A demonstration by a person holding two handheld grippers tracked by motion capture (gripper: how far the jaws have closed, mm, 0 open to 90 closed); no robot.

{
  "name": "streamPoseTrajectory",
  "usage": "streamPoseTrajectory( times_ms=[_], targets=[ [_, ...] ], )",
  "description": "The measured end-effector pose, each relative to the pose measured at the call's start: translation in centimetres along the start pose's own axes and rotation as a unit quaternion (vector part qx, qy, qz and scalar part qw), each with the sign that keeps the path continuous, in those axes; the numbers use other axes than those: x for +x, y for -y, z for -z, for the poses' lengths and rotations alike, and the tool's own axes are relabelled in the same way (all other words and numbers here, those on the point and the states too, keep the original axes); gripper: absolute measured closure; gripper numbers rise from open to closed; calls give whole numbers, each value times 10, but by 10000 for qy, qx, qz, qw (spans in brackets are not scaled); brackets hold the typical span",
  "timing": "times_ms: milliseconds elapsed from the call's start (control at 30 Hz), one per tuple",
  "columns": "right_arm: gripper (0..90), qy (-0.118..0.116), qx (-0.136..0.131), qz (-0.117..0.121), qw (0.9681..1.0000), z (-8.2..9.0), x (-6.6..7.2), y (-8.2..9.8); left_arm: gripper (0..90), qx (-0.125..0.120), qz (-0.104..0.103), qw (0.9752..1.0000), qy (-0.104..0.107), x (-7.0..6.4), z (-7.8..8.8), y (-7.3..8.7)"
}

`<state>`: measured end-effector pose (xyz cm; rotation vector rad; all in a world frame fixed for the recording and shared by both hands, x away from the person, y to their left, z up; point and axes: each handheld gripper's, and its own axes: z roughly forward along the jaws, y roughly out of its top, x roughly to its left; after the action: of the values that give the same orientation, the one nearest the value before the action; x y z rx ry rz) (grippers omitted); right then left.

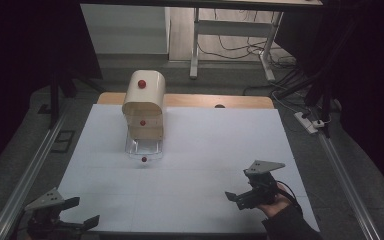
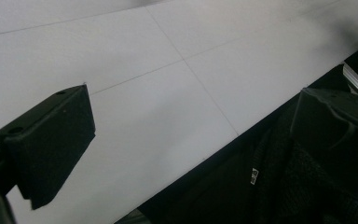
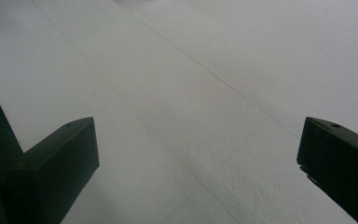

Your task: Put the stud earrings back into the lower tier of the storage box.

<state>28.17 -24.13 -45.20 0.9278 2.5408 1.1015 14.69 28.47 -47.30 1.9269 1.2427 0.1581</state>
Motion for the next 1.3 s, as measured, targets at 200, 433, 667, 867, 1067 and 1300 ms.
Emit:
streamPoseTrajectory(
  times_ms=[200,433,667,867,1067,1300],
  targets=[
    [0,216,-46,-197,9996,15,-6,12,0,-70,72,9999,12,2,1,1],
    [0,425,-126,-553,9975,34,-13,28,0,-133,132,9998,3,2,3,1],
    [0,631,-226,-863,9940,53,-16,44,0,-196,189,9996,-49,3,4,2],
    [0,745,-273,-1006,9918,65,-15,53,0,-213,188,9996,-85,3,4,2],
    [0,829,-235,-1067,9905,75,-12,60,0,-172,158,9997,-85,2,3,2],
    [0,895,52,-1043,9905,77,-8,64,0,-144,155,9997,-72,3,3,2]
  ],
)
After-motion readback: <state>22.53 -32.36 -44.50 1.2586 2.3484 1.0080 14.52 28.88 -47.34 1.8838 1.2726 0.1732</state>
